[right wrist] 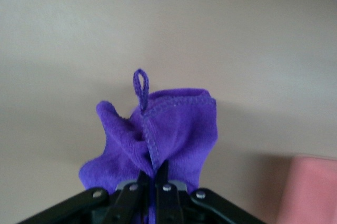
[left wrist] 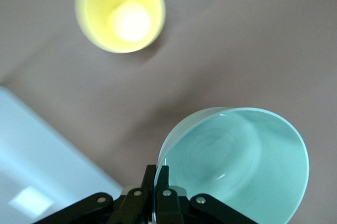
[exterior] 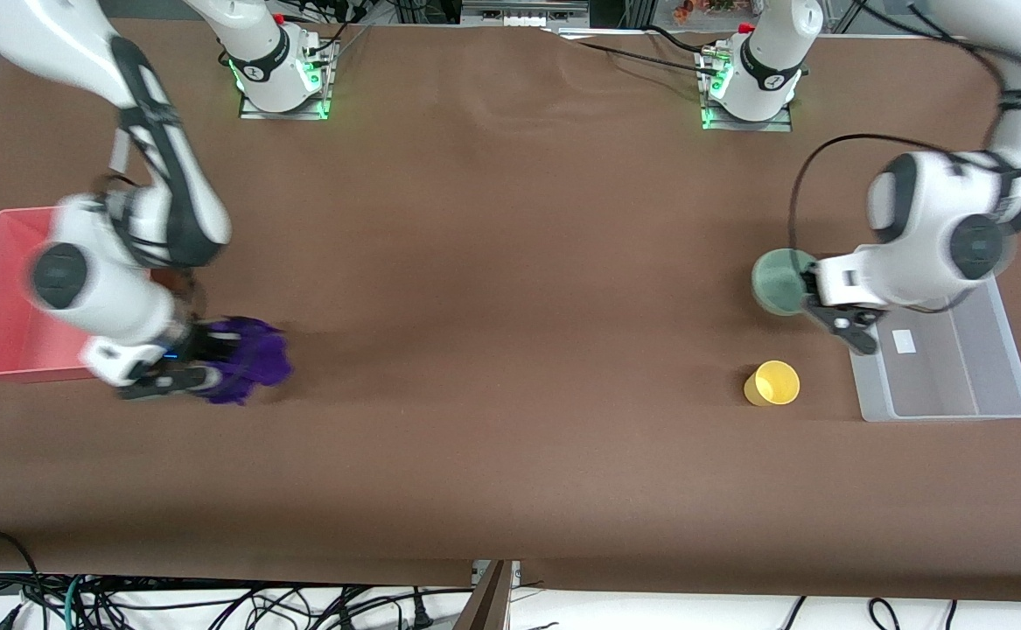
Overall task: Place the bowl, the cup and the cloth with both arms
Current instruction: 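Lift the cloth into the pink bin while the left gripper carries the bowl, then release the cloth in the pink bin while the left gripper releases the bowl, then move the left gripper to the yellow cup and grasp it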
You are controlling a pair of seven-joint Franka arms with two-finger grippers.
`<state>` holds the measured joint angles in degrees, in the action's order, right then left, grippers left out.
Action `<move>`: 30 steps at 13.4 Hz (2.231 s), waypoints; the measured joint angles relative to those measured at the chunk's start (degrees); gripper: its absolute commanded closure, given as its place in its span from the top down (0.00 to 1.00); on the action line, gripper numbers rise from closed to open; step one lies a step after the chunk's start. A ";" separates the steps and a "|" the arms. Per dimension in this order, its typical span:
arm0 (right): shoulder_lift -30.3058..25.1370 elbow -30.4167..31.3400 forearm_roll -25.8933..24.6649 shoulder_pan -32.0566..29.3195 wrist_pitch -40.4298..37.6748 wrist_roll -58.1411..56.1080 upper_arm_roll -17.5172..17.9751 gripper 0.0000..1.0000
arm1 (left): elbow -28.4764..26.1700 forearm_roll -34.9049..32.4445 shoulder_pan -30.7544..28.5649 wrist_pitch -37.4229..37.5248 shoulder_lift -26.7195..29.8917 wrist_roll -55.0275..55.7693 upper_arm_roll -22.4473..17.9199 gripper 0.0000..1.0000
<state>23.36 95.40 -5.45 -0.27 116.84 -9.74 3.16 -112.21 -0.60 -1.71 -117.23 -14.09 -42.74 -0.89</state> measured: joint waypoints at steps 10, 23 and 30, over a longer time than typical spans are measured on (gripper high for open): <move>0.91 -4.43 -0.08 -8.38 -19.40 -39.61 -23.04 0.00 | 11.56 -1.76 -16.21 -15.35 -16.60 -25.72 -6.16 0.20; -2.04 -10.27 3.39 -8.50 -25.72 -33.70 -15.39 1.00 | 15.34 -0.50 -4.29 -2.90 -7.30 1.45 -2.47 1.00; -7.29 -18.16 1.65 -7.11 -30.38 -12.45 2.56 1.00 | 15.04 16.30 2.79 -8.92 -15.25 16.56 -2.04 0.95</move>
<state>16.08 77.24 -3.80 -7.38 86.47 -22.19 5.71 -97.17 15.70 1.08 -126.15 -29.34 -26.18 -2.92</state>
